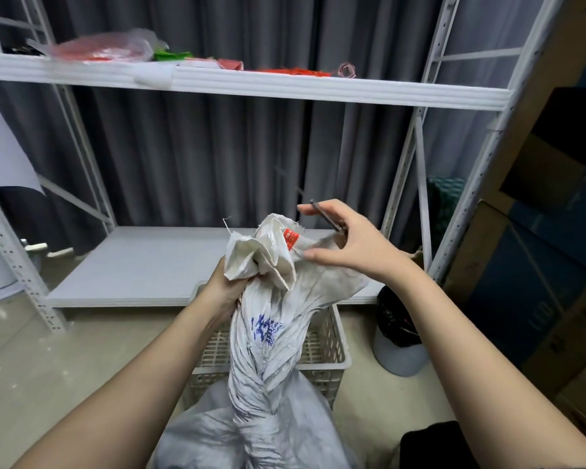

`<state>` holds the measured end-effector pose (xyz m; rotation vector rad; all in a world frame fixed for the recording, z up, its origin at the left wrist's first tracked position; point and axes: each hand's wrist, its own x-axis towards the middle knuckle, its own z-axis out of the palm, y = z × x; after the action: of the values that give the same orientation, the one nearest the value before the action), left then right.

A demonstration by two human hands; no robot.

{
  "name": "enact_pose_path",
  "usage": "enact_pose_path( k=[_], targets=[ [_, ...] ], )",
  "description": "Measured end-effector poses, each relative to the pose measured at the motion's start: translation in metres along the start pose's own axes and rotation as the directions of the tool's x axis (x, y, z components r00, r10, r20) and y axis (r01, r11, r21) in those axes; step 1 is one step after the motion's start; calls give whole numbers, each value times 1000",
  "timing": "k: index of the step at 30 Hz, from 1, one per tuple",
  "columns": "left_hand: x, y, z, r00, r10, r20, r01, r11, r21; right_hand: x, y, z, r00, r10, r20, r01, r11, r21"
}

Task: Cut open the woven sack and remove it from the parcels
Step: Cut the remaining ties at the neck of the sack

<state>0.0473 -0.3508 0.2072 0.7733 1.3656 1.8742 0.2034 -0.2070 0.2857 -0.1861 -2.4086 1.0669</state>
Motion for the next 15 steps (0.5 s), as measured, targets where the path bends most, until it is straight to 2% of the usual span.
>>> enact_pose_path(
  k=[4,7,10,12,14,15],
  targets=[
    [2,2,-2,998,-65,24,66,997,-49,6,2,6,983,28,181,-10,995,-97],
    [-4,9,-1,985,-105,134,116,991,-73,9,7,0,982,115,152,-89,982,-163],
    [-5,13,-3,981,-96,167,100,995,-17,9,13,0,975,221,-4,-220,970,-105],
    [-2,20,-4,991,-89,105,78,992,103,9,22,5,937,280,-210,-295,954,-46],
    [-2,28,-5,999,-43,-24,46,987,156,5,27,10,850,320,-419,-337,941,35],
    [-5,32,-3,985,59,-162,-29,983,181,2,28,13,804,336,-491,-343,936,79]
  ],
)
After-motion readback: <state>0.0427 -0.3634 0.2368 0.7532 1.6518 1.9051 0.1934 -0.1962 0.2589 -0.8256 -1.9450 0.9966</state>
